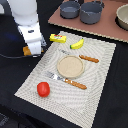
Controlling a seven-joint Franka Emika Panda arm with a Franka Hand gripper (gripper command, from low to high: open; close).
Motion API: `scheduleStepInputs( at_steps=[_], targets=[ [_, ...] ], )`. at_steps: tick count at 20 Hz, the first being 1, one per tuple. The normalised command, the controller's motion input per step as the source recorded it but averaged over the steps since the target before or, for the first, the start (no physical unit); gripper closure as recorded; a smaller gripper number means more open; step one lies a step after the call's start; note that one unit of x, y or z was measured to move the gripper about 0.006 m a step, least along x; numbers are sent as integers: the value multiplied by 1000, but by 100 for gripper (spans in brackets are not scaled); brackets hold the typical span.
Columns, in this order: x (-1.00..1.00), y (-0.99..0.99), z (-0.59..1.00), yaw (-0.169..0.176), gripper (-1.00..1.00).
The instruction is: Interact with the objects in diverse but meaningful ways.
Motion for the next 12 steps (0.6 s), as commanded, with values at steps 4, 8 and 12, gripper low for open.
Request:
scheduleStepInputs(
  at_steps=[4,8,12],
  targets=[
    [364,-213,959,0,100],
    [763,-397,695,0,100],
    [926,-482,612,0,100]
  ],
)
